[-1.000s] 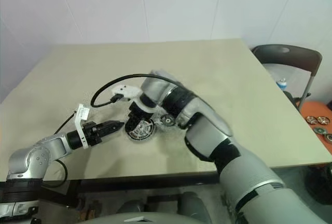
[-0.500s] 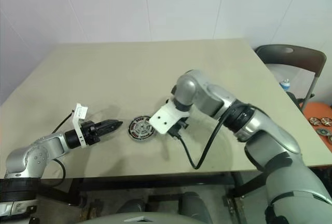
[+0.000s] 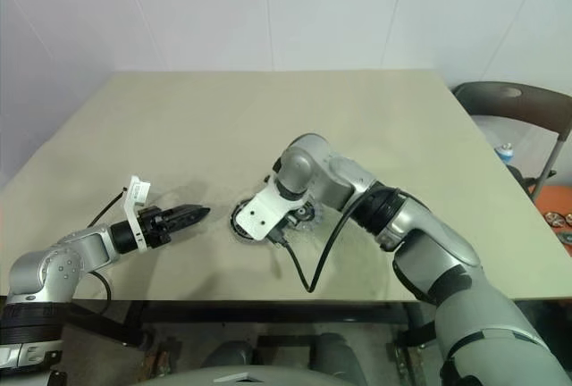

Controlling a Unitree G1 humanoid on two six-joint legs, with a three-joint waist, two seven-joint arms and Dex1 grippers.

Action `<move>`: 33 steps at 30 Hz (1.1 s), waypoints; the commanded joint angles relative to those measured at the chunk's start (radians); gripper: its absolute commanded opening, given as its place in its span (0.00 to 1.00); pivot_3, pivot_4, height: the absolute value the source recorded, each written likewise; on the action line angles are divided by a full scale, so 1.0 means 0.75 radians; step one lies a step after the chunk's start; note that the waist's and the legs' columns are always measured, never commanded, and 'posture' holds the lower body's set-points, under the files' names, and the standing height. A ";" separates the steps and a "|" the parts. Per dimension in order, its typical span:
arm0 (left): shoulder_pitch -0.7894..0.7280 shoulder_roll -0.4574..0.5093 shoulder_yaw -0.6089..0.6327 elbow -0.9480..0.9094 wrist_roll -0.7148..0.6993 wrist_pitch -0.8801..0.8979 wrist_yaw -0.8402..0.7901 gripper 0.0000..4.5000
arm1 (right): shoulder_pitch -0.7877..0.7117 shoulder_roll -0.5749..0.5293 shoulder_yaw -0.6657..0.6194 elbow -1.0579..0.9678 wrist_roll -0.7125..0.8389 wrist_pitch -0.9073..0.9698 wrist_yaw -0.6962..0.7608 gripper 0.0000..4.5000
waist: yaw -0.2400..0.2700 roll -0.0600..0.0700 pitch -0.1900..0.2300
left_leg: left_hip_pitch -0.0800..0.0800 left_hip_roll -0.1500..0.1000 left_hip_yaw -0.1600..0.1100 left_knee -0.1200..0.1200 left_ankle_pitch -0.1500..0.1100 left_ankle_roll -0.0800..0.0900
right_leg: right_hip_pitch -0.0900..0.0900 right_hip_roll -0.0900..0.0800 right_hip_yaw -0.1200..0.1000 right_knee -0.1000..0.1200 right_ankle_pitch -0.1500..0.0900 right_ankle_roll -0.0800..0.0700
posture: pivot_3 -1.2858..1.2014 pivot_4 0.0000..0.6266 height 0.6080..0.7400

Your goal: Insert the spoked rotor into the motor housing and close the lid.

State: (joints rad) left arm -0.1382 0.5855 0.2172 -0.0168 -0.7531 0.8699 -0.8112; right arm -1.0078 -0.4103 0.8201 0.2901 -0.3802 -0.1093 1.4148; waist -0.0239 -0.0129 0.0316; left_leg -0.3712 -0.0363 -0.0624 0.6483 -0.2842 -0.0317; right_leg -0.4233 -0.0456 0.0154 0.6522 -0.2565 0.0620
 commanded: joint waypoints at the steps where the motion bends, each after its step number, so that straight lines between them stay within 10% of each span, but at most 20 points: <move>1: -0.007 0.022 0.035 -0.025 -0.012 0.000 -0.008 0.54 | 0.003 -0.028 -0.017 -0.008 -0.010 -0.034 0.047 0.45 | 0.005 0.000 0.000 | 0.000 0.000 0.000 0.000 0.000 0.000 | 0.000 0.000 0.000 0.000 0.000 0.000 | 0.52 0.00 1.00; 16: -0.022 0.008 0.024 -0.008 -0.006 -0.007 -0.005 0.54 | -0.010 0.018 -0.048 0.037 -0.006 -0.050 0.090 0.45 | 0.010 0.000 0.000 | 0.000 0.000 0.000 0.001 0.000 0.000 | 0.001 0.000 0.000 0.000 0.000 0.000 | 0.52 0.00 1.00; 22: -0.014 0.005 0.029 -0.015 -0.011 -0.005 0.004 0.54 | 0.003 0.043 -0.047 0.087 -0.034 -0.025 0.046 0.02 | 0.010 -0.001 0.000 | 0.000 0.000 0.000 0.000 0.000 0.000 | 0.001 0.000 0.000 0.000 0.000 0.000 | 0.52 0.00 1.00; 33: -0.038 -0.007 0.010 0.013 0.000 -0.014 0.000 0.54 | -0.039 0.054 -0.080 -0.014 -0.039 0.371 0.199 0.02 | 0.013 0.000 0.000 | 0.007 0.000 0.000 0.001 0.001 -0.001 | 0.007 0.001 0.000 0.002 0.000 0.000 | 0.52 0.00 1.00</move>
State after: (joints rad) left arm -0.1414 0.5796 0.2175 -0.0060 -0.7529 0.8693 -0.8038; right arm -1.0009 -0.3562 0.8063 0.3265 -0.4176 0.0954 1.5139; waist -0.0144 -0.0132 0.0314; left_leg -0.3659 -0.0364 -0.0625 0.6488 -0.2837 -0.0323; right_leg -0.4177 -0.0450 0.0154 0.6534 -0.2565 0.0618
